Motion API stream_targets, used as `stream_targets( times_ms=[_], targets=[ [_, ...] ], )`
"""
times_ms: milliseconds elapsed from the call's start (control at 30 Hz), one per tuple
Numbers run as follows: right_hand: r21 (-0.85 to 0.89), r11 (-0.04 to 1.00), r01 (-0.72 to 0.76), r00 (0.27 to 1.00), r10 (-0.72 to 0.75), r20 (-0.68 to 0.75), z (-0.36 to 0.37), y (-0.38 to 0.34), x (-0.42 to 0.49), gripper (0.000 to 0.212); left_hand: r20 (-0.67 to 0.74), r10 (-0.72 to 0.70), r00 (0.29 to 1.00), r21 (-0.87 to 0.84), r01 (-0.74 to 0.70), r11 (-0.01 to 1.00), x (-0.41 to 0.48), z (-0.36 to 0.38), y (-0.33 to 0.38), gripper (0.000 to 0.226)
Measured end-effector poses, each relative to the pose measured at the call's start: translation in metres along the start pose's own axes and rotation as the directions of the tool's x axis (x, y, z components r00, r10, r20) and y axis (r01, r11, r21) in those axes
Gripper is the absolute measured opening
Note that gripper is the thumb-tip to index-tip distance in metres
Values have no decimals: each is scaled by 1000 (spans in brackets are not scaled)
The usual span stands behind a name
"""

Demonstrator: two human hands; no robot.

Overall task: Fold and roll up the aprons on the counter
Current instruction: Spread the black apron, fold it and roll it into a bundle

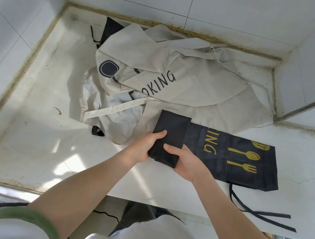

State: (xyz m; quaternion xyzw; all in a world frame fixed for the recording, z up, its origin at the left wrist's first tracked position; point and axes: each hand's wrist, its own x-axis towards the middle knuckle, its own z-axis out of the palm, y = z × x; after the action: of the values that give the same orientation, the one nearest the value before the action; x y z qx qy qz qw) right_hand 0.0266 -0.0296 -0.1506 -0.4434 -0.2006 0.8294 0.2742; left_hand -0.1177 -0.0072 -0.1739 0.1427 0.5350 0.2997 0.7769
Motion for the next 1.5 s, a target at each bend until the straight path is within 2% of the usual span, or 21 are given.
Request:
stream_targets(
  times_ms=[67, 133, 200, 267, 400, 467, 600, 700, 833, 933, 1000, 1067, 1133, 1200, 1300, 1333, 1367, 1400, 1467, 1500],
  targets=[
    [-84, 996, -29, 1000, 27, -16, -3, 1, 1, 37, -17, 14, 1000, -13, -15, 1000, 3, -1, -2, 25],
    [-206, 973, -99, 989, 75, -124, -6, 4, 3, 37, -50, 32, 998, -26, -33, 999, 4, 0, -4, 25],
    [-241, 959, -152, 972, 100, -215, -10, 7, 4, 35, -69, 37, 997, -61, -41, 997, 5, 2, -7, 26],
    [-152, 983, -99, 977, 67, -204, -11, 7, 4, 32, -44, 38, 998, -100, -43, 994, 5, 4, -6, 27],
    [176, 984, 35, 987, -6, -159, -7, 0, 0, 26, 59, -3, 998, -105, 10, 994, 1, 5, 0, 33],
    [216, 975, 44, 993, -19, -116, -5, -2, 0, 32, 82, -41, 996, -96, 49, 994, 0, 6, 0, 31],
    [56, 998, 37, 997, -33, -77, 4, -4, 3, 34, 79, -85, 993, -120, 94, 988, 0, 8, 0, 25],
    [40, 998, 48, 992, -43, -120, 8, -3, 6, 36, 80, -102, 992, -128, 111, 986, 1, 8, 0, 19],
    [-18, 999, 34, 990, -36, -136, 5, -1, 8, 33, 46, -105, 993, -52, 108, 993, 2, 7, -1, 22],
    [-137, 989, -58, 957, 16, -291, 3, -5, 10, 27, -21, -90, 996, 27, 90, 996, 3, 5, -6, 23],
    [-394, 910, -127, 874, -85, -478, -2, -5, 15, 27, -52, -81, 995, 30, 82, 996, 4, 4, -9, 25],
    [-633, 762, -136, 782, -310, -540, -9, 0, 18, 28, -61, -54, 997, 56, 57, 997, 2, 6, -10, 18],
    [-742, 666, -81, 739, -460, -493, -14, 5, 20, 35, -69, 2, 998, 111, 5, 994, 0, 10, -8, 16],
    [-815, 577, -53, 718, -546, -433, -18, 10, 22, 35, -75, 67, 995, 190, -51, 980, -1, 14, -8, 25],
    [-898, 419, -130, 742, -560, -368, -21, 12, 30, 19, -72, 173, 982, 401, -130, 907, -7, 25, -9, 38],
    [-894, 426, -141, 756, -537, -375, -21, 12, 32, 16, -55, 208, 977, 453, -161, 877, -8, 28, -9, 41],
    [-856, 503, -123, 771, -495, -402, -19, 11, 33, 17, -30, 243, 969, 481, -200, 854, -10, 32, -9, 43],
    [-770, 633, -79, 791, -430, -435, -16, 9, 30, 18, 4, 261, 965, 482, -231, 845, -14, 37, -8, 43],
    [-464, 885, 38, 879, -250, -405, -5, 2, 21, 22, 76, 276, 958, 456, -279, 845, -20, 49, -5, 42],
    [-288, 954, 86, 920, -187, -344, -3, -1, 18, 26, 98, 285, 953, 456, -298, 839, -20, 53, -4, 45]
  ],
)
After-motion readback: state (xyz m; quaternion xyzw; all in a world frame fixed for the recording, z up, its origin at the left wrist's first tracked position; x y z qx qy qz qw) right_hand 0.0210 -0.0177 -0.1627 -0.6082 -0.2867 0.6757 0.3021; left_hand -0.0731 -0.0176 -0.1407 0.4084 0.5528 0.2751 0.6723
